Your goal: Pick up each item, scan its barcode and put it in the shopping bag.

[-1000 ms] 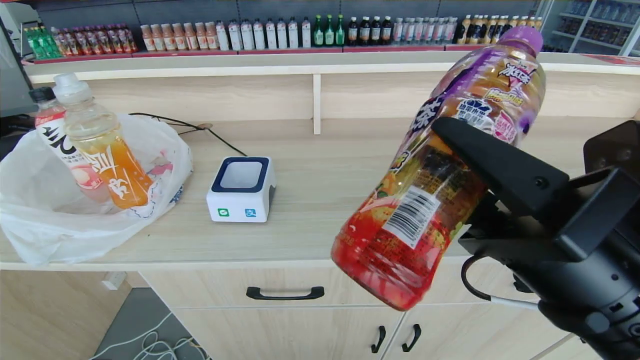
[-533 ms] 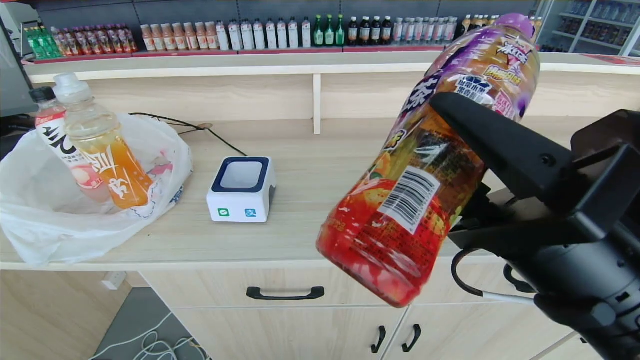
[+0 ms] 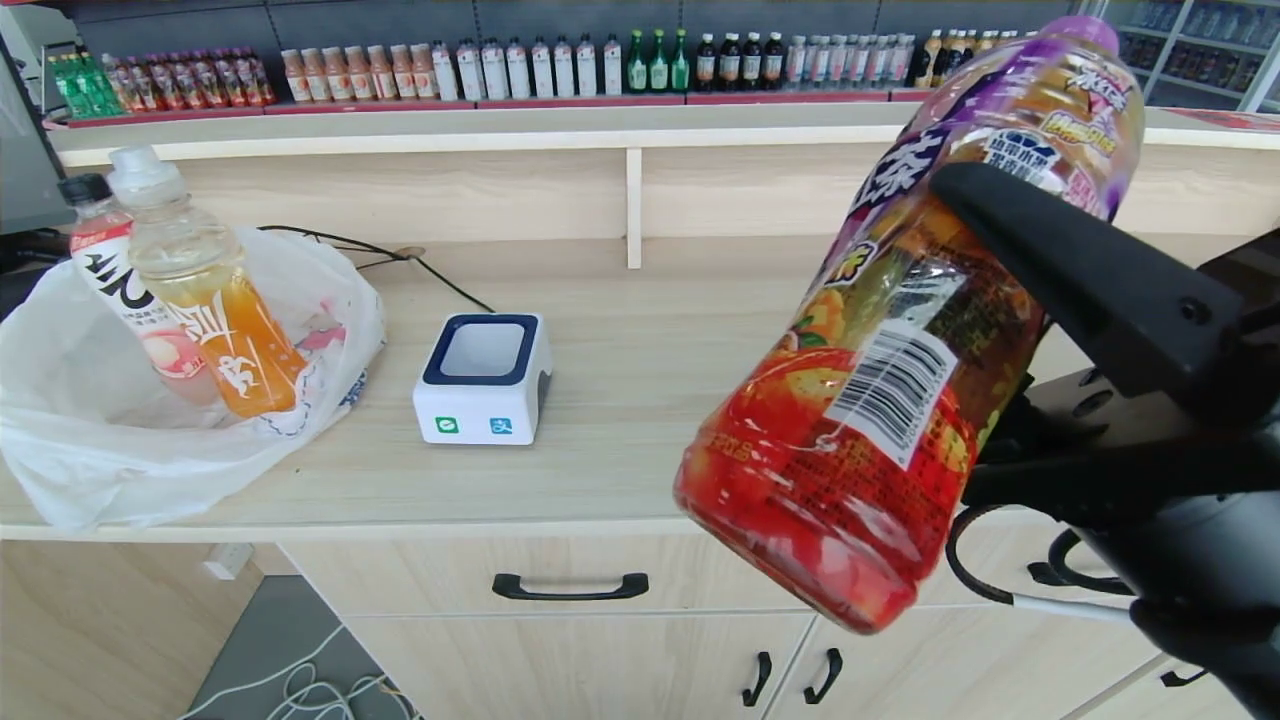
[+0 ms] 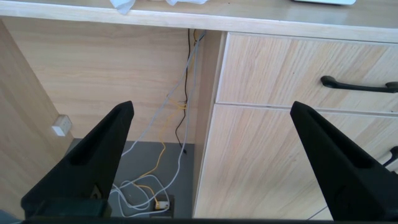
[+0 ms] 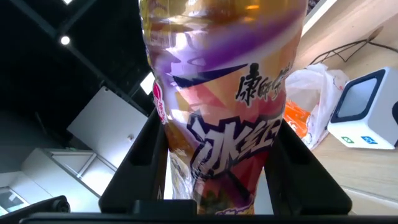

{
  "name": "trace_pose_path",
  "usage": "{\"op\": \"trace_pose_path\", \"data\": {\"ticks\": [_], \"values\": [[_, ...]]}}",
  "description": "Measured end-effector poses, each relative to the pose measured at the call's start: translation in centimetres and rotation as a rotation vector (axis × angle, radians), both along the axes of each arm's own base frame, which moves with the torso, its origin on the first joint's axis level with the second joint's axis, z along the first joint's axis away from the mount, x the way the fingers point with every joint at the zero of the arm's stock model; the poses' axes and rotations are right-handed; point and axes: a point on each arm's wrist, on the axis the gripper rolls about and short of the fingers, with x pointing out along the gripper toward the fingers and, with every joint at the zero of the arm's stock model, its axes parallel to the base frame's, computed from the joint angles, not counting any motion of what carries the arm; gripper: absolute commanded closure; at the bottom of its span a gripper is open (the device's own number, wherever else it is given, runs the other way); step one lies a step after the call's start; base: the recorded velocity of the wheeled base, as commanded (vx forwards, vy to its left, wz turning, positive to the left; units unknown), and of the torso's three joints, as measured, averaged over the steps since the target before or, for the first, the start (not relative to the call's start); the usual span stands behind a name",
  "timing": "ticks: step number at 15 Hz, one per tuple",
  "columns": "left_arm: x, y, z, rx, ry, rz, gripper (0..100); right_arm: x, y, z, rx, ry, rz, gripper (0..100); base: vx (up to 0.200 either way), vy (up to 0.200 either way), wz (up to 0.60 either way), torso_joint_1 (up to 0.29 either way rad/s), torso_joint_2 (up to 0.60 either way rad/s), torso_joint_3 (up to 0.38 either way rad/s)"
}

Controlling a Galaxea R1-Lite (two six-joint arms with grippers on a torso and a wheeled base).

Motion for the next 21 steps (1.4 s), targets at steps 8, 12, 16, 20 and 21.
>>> {"op": "trace_pose_path", "data": {"ticks": [8,12,16,20,21], "values": [[0.0,0.0,0.0,0.000,0.000,0.000,0,0.0,-0.3,0.0,-0.009,-0.009,-0.015,100,0.000,0.000,0.00,0.000,0.00,0.000],[0.0,0.0,0.0,0.000,0.000,0.000,0,0.5,-0.7,-1.1,-0.112,-0.063,-0.108,100,0.000,0.000,0.00,0.000,0.00,0.000],[0.0,0.0,0.0,0.000,0.000,0.000,0,0.6,-1.1,-1.9,-0.256,-0.174,-0.226,100,0.000,0.000,0.00,0.000,0.00,0.000],[0.0,0.0,0.0,0.000,0.000,0.000,0,1.3,-2.3,-3.7,-0.510,-0.361,-0.366,100,0.000,0.000,0.00,0.000,0.00,0.000],[0.0,0.0,0.0,0.000,0.000,0.000,0,1.7,-2.7,-3.8,-0.576,-0.422,-0.431,100,0.000,0.000,0.00,0.000,0.00,0.000]]}}
